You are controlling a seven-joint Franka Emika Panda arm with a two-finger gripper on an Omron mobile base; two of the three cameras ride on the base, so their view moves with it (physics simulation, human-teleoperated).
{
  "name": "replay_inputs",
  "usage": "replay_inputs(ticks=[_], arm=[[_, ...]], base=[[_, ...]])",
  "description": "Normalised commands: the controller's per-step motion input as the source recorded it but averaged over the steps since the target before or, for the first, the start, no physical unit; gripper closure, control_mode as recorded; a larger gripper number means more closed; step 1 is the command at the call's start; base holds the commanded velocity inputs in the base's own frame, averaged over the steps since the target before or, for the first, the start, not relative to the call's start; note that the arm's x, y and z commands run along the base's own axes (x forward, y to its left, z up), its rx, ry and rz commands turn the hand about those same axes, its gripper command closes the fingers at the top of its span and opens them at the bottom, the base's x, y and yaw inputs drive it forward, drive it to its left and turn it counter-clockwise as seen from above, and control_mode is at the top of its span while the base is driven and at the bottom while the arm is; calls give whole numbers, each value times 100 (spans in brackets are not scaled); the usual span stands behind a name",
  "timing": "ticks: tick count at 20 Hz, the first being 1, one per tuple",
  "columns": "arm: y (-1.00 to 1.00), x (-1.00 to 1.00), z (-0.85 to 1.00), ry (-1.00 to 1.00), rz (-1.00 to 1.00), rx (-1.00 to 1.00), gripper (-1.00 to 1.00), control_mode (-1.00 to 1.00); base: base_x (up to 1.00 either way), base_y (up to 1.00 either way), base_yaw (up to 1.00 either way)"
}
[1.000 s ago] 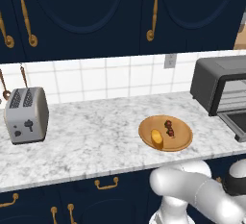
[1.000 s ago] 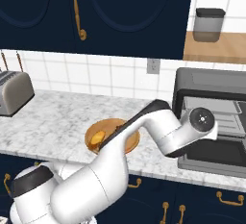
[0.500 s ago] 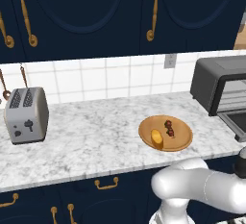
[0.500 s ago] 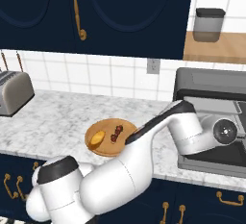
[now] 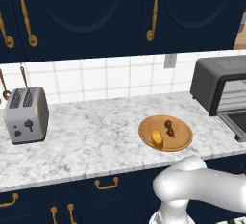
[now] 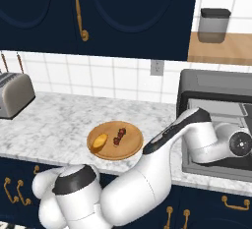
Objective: Pick up the kebab skewer and baguette bread, and place them inside the toaster oven. Close the toaster oven door and start by setting the timer.
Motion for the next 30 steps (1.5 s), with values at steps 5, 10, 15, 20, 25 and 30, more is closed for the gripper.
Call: replay_inputs(ticks=[5,10,15,20,25,30], arm=[[0,12,2,-17,0,0,-100,-100],[0,19,0,-20,0,-1,-100,-100],[0,39,1,-10,0,0,-100,-100],[-16,36,0,0,0,0,-100,-100],[-12,29,-1,0,0,0,-100,-100],[-24,2,-15,7,0,0,-100,-100]], base=[[0,0,0],[0,0,0],[0,0,0],[0,0,0],[0,0,0],[0,0,0]])
